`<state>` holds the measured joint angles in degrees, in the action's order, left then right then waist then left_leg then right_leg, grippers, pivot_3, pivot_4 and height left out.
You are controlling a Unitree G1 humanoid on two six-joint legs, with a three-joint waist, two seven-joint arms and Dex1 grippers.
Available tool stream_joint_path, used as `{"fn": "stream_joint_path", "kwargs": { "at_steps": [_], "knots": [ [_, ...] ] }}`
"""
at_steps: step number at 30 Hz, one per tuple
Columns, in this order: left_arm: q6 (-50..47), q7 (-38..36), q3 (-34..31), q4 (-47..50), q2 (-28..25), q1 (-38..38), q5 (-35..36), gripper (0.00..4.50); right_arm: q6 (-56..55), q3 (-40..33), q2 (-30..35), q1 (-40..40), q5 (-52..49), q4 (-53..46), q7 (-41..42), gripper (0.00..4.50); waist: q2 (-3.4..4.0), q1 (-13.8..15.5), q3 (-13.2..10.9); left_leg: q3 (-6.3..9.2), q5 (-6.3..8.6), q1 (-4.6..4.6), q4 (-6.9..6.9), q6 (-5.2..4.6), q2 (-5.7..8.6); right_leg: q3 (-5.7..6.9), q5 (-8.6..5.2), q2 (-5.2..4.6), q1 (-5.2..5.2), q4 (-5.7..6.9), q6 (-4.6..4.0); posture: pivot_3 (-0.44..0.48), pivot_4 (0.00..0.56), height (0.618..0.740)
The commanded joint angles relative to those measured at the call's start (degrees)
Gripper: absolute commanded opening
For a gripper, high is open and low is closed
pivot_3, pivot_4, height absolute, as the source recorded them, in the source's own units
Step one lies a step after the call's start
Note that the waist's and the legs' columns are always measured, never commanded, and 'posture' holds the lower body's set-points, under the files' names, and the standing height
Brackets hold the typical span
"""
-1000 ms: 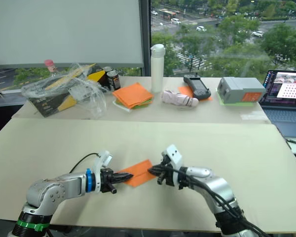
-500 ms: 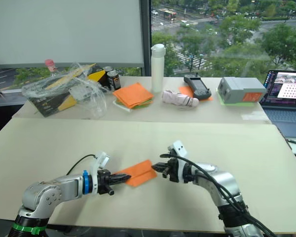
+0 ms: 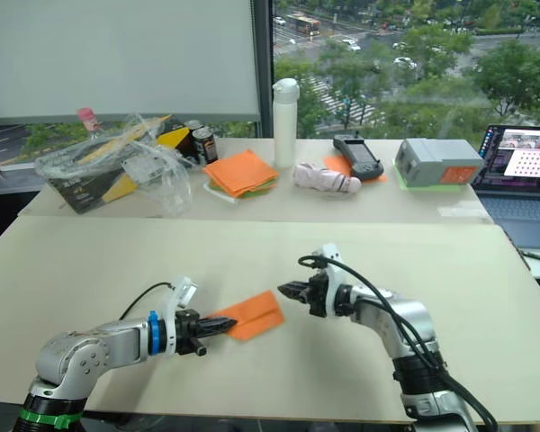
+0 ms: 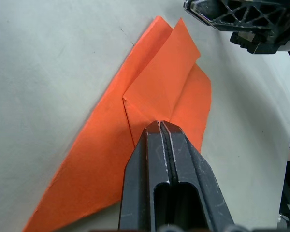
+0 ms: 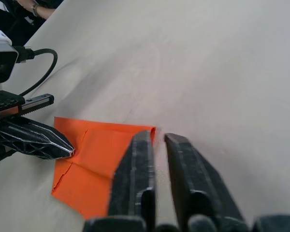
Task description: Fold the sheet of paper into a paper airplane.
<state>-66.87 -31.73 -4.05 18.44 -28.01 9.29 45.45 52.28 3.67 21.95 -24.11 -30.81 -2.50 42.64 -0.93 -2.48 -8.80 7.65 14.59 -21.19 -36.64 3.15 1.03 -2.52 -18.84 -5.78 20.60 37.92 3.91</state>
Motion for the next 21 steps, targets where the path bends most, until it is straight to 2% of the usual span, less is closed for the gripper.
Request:
{"fn": "stream_joint_path", "kwargs": {
  "at_steps": [1, 4, 9, 21],
  "knots": [
    [-2.75, 2.52, -4.16, 2.43, 0.94, 0.67, 3.42, 0.0, 0.65, -0.74, 0.06, -1.33, -1.48, -0.65, 0.76, 2.26, -0.01, -0.02, -0.05, 0.0, 0.0, -0.02, 0.0, 0.0, 0.0, -0.01, 0.0, 0.0, 0.02, 0.02, 0.0, 0.0, 0.15, 0.74],
    [-5.26, 4.17, -7.61, 3.95, 2.22, 1.53, 7.72, 0.0, 1.27, -1.53, -0.19, -1.89, -1.78, 0.12, 0.58, 3.31, -0.04, 0.0, -0.13, -0.01, 0.0, -0.1, 0.0, 0.0, 0.0, -0.02, 0.0, 0.0, 0.11, 0.05, 0.0, 0.0, 0.15, 0.74],
    [-8.19, 6.57, -10.82, 5.71, 2.84, 1.78, 12.78, 0.0, 2.08, -2.26, -0.54, -2.92, -2.97, 1.16, 0.26, 3.31, -0.04, 0.01, -0.18, -0.01, 0.0, -0.14, -0.01, 0.01, 0.0, -0.02, 0.0, 0.0, 0.15, 0.05, 0.0, 0.0, 0.15, 0.74],
    [-9.1, 8.86, -14.27, 5.8, 0.44, -0.92, 18.67, 0.0, 3.6, -2.25, -0.45, -4.11, -5.16, 0.82, 2.27, 3.31, -0.03, -0.04, -0.19, -0.02, -0.04, -0.58, -0.11, 0.06, 0.0, -0.04, 0.01, 0.0, 0.6, 0.15, -0.01, 0.0, 0.15, 0.74]
  ]
}}
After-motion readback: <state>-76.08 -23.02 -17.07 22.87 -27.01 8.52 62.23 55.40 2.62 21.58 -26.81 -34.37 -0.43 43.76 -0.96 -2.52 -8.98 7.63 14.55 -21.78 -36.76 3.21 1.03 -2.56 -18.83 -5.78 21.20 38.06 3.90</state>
